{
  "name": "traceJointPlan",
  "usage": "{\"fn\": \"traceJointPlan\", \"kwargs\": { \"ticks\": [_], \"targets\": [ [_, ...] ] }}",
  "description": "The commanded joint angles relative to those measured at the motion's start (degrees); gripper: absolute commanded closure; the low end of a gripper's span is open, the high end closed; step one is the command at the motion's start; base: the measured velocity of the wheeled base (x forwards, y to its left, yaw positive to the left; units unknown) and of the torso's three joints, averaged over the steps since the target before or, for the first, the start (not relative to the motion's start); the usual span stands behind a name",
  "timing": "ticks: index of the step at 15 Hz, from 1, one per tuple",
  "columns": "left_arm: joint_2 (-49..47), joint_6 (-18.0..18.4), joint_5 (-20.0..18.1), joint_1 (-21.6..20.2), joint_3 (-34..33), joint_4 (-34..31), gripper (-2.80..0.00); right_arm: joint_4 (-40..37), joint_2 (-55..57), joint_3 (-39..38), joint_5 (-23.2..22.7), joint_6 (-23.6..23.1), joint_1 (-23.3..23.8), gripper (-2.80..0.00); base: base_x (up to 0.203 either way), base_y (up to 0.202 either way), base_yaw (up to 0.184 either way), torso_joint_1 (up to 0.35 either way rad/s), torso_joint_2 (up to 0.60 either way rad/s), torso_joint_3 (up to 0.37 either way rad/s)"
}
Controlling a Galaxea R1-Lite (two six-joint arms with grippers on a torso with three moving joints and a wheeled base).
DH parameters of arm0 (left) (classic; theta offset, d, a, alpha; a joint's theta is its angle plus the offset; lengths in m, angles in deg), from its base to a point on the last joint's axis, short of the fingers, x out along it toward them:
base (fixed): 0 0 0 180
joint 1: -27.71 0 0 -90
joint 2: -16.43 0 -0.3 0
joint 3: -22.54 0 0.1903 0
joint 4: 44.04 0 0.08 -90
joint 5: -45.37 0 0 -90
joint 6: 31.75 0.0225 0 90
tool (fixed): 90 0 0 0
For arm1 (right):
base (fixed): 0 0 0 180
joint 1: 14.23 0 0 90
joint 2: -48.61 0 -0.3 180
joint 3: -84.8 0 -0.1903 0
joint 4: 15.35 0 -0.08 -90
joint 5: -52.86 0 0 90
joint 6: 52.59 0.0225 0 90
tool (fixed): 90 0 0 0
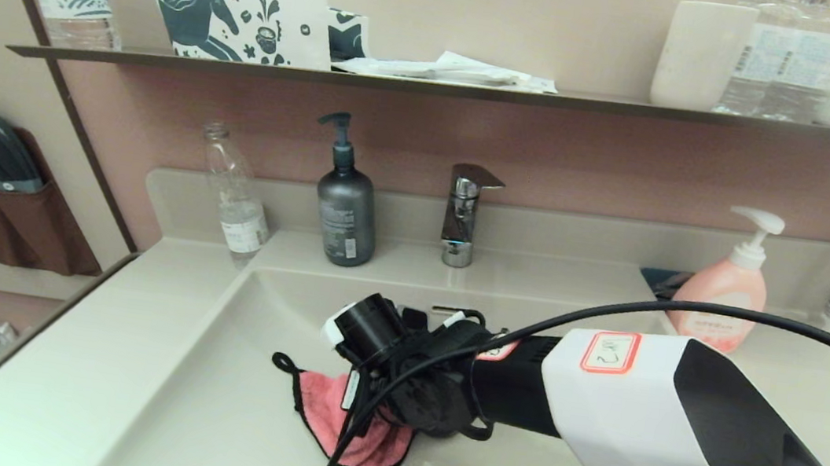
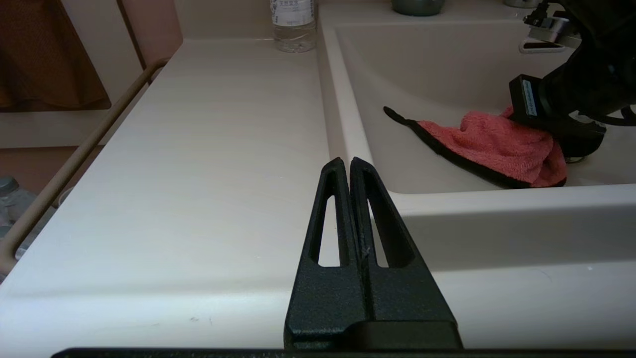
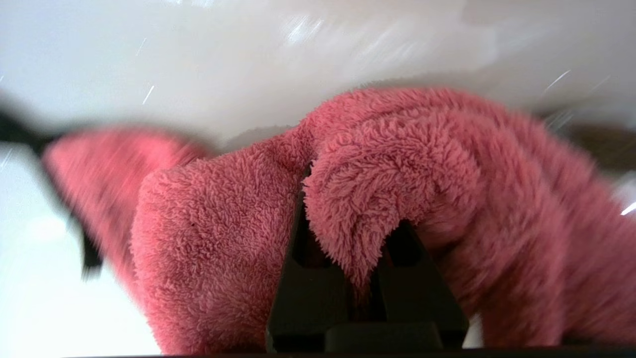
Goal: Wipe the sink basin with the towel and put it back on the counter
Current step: Wipe the sink
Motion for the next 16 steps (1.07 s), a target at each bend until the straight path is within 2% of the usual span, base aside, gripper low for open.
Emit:
{"fn": "traceJointPlan", "kwargs": {
  "ticks": [1, 5, 8, 11, 13, 16],
  "targets": [
    [0.0, 0.0, -1.2, 0.0, 0.0, 0.0, 0.00, 0.4, -1.0, 0.0, 1.6, -1.0, 1.9, 0.00, 0.000, 0.000, 0.000, 0.000, 0.00, 0.000],
    [0.0, 0.0, 0.0, 0.0, 0.0, 0.0, 0.00, 0.1, -2.6, -0.4, 1.9, -1.6, 3.9, 0.00, 0.000, 0.000, 0.000, 0.000, 0.00, 0.000],
    [0.0, 0.0, 0.0, 0.0, 0.0, 0.0, 0.00, -0.1, -3.5, -1.9, 6.7, -3.9, 4.8, 0.00, 0.000, 0.000, 0.000, 0.000, 0.00, 0.000],
    [0.0, 0.0, 0.0, 0.0, 0.0, 0.0, 0.00, -0.7, -6.4, -6.2, 7.8, -4.7, 5.1, 0.00, 0.000, 0.000, 0.000, 0.000, 0.00, 0.000],
    [0.0, 0.0, -0.1, 0.0, 0.0, 0.0, 0.00, -3.2, -7.7, -7.4, 10.1, -5.1, 5.7, 0.00, 0.000, 0.000, 0.000, 0.000, 0.00, 0.000],
    [0.0, 0.0, -0.1, 0.0, 0.0, 0.0, 0.00, -9.8, -8.6, -7.5, 10.8, -5.2, 6.8, 0.00, 0.000, 0.000, 0.000, 0.000, 0.00, 0.000]
  ]
}}
